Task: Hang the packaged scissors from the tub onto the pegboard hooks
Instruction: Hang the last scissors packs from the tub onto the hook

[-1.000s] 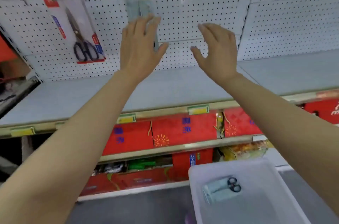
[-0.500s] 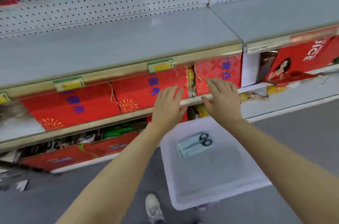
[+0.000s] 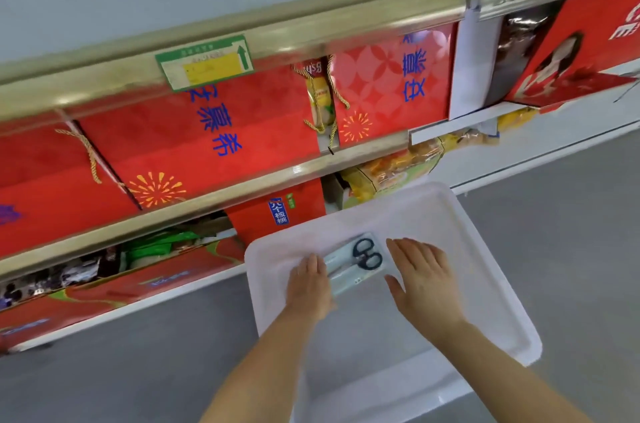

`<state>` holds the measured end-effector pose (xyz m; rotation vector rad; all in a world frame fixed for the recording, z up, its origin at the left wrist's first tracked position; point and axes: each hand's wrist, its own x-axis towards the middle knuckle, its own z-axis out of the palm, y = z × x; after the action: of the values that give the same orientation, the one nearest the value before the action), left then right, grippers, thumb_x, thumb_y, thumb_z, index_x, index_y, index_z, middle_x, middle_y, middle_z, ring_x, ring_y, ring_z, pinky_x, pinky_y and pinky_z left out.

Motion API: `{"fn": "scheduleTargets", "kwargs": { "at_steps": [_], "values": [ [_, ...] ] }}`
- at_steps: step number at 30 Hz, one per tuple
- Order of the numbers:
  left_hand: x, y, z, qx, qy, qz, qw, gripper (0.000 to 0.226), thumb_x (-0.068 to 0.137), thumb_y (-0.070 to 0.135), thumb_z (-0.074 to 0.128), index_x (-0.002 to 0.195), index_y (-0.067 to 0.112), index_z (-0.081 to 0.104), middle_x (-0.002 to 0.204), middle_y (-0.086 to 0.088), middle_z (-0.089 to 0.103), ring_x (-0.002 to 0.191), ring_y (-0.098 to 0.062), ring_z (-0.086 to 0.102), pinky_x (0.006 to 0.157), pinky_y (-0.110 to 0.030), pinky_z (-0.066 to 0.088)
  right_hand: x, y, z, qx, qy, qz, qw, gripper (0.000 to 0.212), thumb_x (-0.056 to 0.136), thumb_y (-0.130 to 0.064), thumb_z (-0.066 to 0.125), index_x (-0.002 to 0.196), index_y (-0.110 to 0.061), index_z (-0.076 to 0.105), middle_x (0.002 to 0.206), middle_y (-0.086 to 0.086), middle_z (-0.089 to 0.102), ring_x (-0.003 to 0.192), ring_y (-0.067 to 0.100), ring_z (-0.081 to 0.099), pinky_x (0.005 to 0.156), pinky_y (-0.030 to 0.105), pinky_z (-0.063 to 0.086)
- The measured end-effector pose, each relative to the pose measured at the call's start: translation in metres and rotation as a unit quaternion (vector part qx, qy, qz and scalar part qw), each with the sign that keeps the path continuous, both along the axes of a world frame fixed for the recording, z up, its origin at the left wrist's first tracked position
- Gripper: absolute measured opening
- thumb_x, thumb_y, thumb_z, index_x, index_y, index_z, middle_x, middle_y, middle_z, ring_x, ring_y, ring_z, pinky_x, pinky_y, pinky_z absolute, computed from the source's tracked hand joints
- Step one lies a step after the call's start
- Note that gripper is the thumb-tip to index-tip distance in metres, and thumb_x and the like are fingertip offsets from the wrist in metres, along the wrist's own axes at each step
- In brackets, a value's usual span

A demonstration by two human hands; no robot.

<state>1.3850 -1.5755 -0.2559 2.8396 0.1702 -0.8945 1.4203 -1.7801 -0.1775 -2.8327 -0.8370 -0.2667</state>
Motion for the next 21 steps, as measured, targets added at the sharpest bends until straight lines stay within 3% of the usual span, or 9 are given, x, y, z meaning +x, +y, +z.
{"fn": "scheduleTargets", "kwargs": {
  "at_steps": [2, 7, 9, 11, 13, 15, 19, 21],
  "values": [
    [0.0, -0.007, -0.016, 0.025, -0.008, -0.005, 1.0, 0.108, 0.078, 0.047, 0.072, 0.152, -0.001, 0.009, 0.156, -0.018, 0.016, 0.145, -0.035, 0.018, 0.118, -0.045, 0.022, -0.008, -0.005, -0.02, -0.007, 0.026, 0.003, 1.0, 0.06, 0.061, -0.018, 0.086, 0.116, -0.002, 0.068, 0.109, 0.011, 0.07, 0.101, 0.031, 0.066, 0.093, 0.041, 0.042],
    [-0.003, -0.013, -0.027, 0.035, -0.086, -0.062, 0.994, 0.087, 0.069, 0.026, 0.079, 0.141, 0.009, 0.033, 0.139, -0.011, 0.039, 0.125, -0.033, 0.038, 0.106, -0.047, 0.029, -0.024, -0.009, -0.058, -0.011, 0.076, 0.02, 0.997, 0.058, 0.055, -0.013, 0.084, 0.111, -0.005, 0.07, 0.105, 0.009, 0.071, 0.093, 0.029, 0.069, 0.082, 0.039, 0.054],
    [-0.006, -0.011, -0.029, 0.018, -0.089, -0.132, 0.987, 0.09, 0.063, 0.024, 0.081, 0.14, 0.014, 0.034, 0.136, -0.01, 0.04, 0.122, -0.033, 0.04, 0.102, -0.046, 0.027, -0.025, -0.009, -0.072, -0.009, 0.076, 0.03, 0.997, 0.045, 0.066, -0.014, 0.07, 0.11, -0.006, 0.071, 0.103, 0.008, 0.071, 0.093, 0.03, 0.069, 0.083, 0.037, 0.05],
    [-0.01, -0.008, -0.029, -0.018, -0.119, -0.176, 0.977, 0.091, 0.059, 0.024, 0.081, 0.137, 0.019, 0.035, 0.131, -0.009, 0.043, 0.119, -0.032, 0.043, 0.1, -0.046, 0.03, -0.024, -0.005, -0.081, -0.027, 0.104, 0.035, 0.994, 0.045, 0.07, -0.021, 0.054, 0.11, -0.008, 0.071, 0.104, 0.007, 0.071, 0.093, 0.029, 0.069, 0.083, 0.035, 0.048],
    [-0.012, -0.004, -0.029, -0.05, -0.165, -0.206, 0.963, 0.091, 0.051, 0.024, 0.081, 0.133, 0.024, 0.04, 0.124, -0.007, 0.049, 0.113, -0.031, 0.048, 0.098, -0.048, 0.038, -0.025, 0.0, -0.089, -0.063, 0.161, 0.036, 0.984, 0.054, 0.061, -0.029, 0.067, 0.112, -0.012, 0.071, 0.102, 0.005, 0.072, 0.089, 0.027, 0.071, 0.076, 0.035, 0.055],
    [-0.014, 0.002, -0.03, -0.099, -0.21, -0.202, 0.951, 0.091, 0.046, 0.023, 0.079, 0.131, 0.027, 0.046, 0.123, -0.007, 0.053, 0.113, -0.031, 0.051, 0.096, -0.047, 0.043, -0.028, 0.007, -0.095, -0.069, 0.246, -0.003, 0.967, 0.071, 0.048, -0.031, 0.084, 0.115, -0.014, 0.069, 0.1, 0.004, 0.071, 0.085, 0.028, 0.07, 0.07, 0.037, 0.056],
    [-0.019, 0.01, -0.032, -0.152, -0.22, -0.172, 0.948, 0.09, 0.06, 0.019, 0.078, 0.141, 0.029, 0.041, 0.144, -0.008, 0.043, 0.119, -0.029, 0.052, 0.091, -0.039, 0.052, -0.03, 0.009, -0.106, 0.058, 0.305, -0.114, 0.944, 0.049, 0.062, -0.017, 0.075, 0.111, -0.013, 0.071, 0.098, 0.01, 0.068, 0.081, 0.038, 0.066, 0.069, 0.042, 0.051],
    [-0.019, 0.006, -0.03, -0.134, -0.178, -0.058, 0.973, 0.1, 0.07, 0.027, 0.081, 0.152, 0.027, 0.023, 0.155, -0.006, 0.029, 0.128, -0.026, 0.046, 0.097, -0.038, 0.049, -0.026, 0.006, -0.101, 0.105, 0.341, -0.155, 0.921, 0.042, 0.075, -0.009, 0.072, 0.117, -0.016, 0.069, 0.106, 0.009, 0.064, 0.087, 0.036, 0.065, 0.073, 0.04, 0.051]
  ]
}}
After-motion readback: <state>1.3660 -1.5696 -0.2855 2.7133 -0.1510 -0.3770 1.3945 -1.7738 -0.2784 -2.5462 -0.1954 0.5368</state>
